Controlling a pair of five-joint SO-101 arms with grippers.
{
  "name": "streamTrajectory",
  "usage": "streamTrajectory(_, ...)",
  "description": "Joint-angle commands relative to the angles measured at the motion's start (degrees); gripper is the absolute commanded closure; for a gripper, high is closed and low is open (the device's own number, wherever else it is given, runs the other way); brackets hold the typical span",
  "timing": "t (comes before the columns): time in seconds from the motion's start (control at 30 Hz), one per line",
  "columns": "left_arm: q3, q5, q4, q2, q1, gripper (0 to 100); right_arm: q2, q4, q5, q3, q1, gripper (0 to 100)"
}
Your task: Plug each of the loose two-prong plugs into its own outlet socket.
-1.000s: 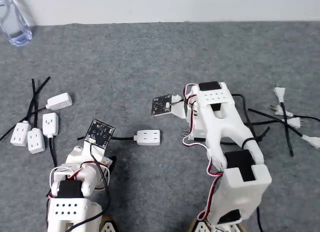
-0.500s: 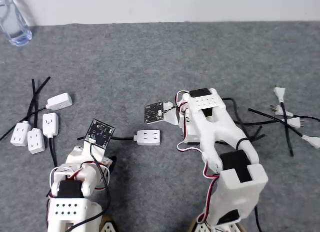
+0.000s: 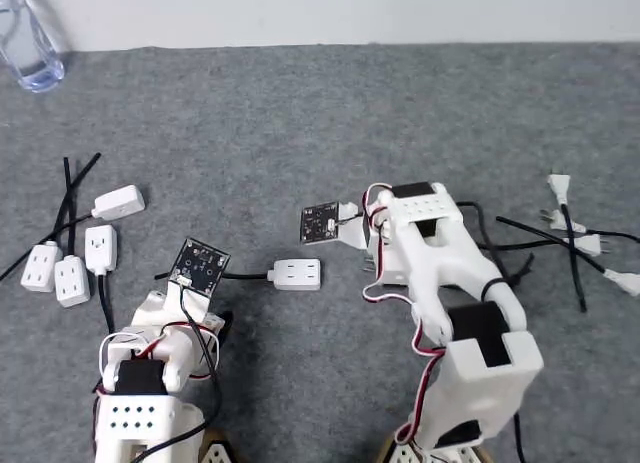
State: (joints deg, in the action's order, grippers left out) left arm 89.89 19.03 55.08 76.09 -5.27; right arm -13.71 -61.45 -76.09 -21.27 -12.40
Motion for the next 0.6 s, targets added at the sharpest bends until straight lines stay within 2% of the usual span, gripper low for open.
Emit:
streamTrajectory(0.0, -0.48, 0.44, -1.05, 0.62, 0.35, 76, 1.45, 2.86, 2.37, -0.18, 0.31, 79.4)
streamTrajectory(0.57, -0.48, 0.44, -1.05, 0.62, 0.35, 76, 1.01, 3.03, 6.68, -0.97, 0.40, 80.5)
